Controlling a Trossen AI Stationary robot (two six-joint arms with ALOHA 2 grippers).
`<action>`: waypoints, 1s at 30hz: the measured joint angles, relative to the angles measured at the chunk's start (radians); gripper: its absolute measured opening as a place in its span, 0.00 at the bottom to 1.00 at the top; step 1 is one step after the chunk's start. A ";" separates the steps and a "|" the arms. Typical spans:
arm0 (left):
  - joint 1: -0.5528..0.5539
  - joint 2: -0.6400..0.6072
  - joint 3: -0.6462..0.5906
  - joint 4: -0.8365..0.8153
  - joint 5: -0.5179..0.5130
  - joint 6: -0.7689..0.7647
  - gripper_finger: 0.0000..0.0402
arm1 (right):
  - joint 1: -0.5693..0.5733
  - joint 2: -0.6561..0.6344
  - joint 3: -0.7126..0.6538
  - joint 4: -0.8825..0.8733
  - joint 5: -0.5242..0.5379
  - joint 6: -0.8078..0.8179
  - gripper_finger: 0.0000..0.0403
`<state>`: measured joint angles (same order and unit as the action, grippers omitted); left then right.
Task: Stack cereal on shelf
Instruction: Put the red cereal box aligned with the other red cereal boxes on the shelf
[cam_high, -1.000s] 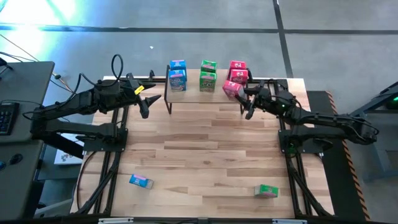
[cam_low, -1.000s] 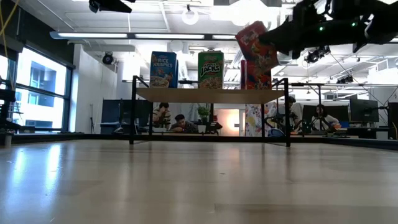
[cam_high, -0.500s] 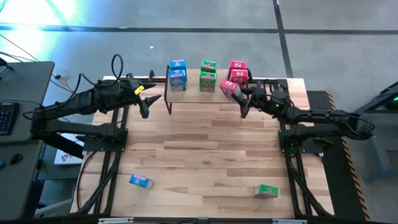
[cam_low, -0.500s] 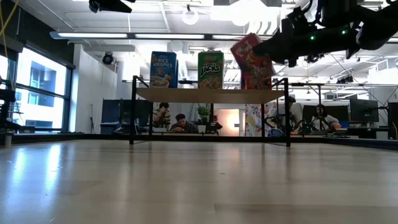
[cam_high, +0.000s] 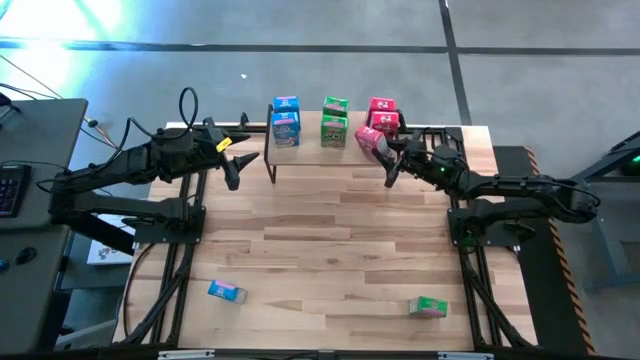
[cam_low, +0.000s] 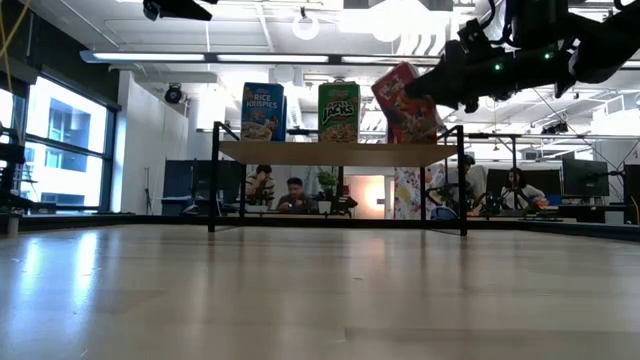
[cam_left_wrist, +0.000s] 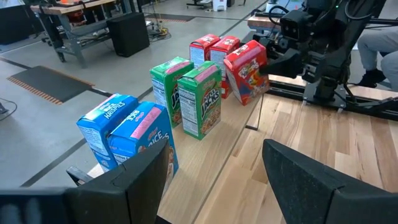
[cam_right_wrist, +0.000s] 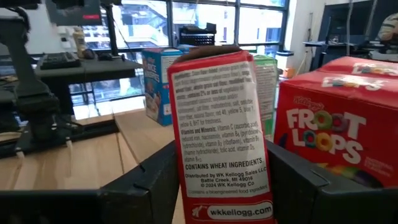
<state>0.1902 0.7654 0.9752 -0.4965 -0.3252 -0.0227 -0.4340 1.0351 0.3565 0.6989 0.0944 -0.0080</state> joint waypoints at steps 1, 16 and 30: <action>0.000 0.000 0.000 0.000 0.000 0.000 0.62 | 0.000 0.000 0.000 -0.003 0.003 0.000 0.49; 0.000 0.000 0.000 0.000 0.000 0.000 0.62 | 0.000 0.000 0.000 -0.024 0.008 0.000 0.52; 0.000 0.000 0.000 0.000 0.000 0.000 0.62 | 0.003 -0.130 0.001 -0.200 0.041 0.008 0.53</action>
<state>0.1903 0.7654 0.9752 -0.4962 -0.3250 -0.0227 -0.4313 0.9047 0.3573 0.4992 0.1356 0.0002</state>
